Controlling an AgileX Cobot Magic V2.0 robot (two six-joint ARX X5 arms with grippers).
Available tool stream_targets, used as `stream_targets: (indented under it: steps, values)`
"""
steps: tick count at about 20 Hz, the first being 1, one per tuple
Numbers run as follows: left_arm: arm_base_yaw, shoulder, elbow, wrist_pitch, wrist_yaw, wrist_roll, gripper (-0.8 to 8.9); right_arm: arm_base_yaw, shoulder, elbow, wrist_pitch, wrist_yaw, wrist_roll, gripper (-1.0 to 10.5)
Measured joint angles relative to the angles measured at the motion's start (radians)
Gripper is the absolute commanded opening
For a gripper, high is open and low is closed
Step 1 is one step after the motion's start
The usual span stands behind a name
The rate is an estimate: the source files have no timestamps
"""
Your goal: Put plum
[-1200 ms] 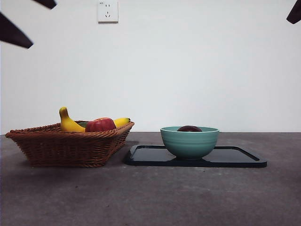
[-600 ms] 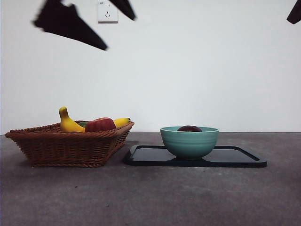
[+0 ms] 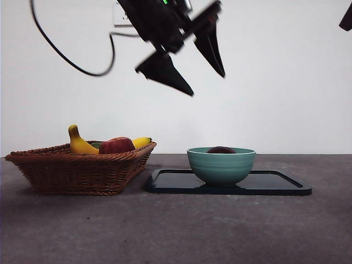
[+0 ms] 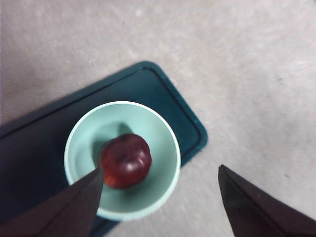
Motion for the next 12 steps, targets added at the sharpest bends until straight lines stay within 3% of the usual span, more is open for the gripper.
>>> stream_targets:
  steps: [12]
  values:
    - [-0.05,0.272,0.133,-0.002,-0.128,0.028,3.78,0.0,0.0,0.0,-0.029,0.0,0.0,2.2]
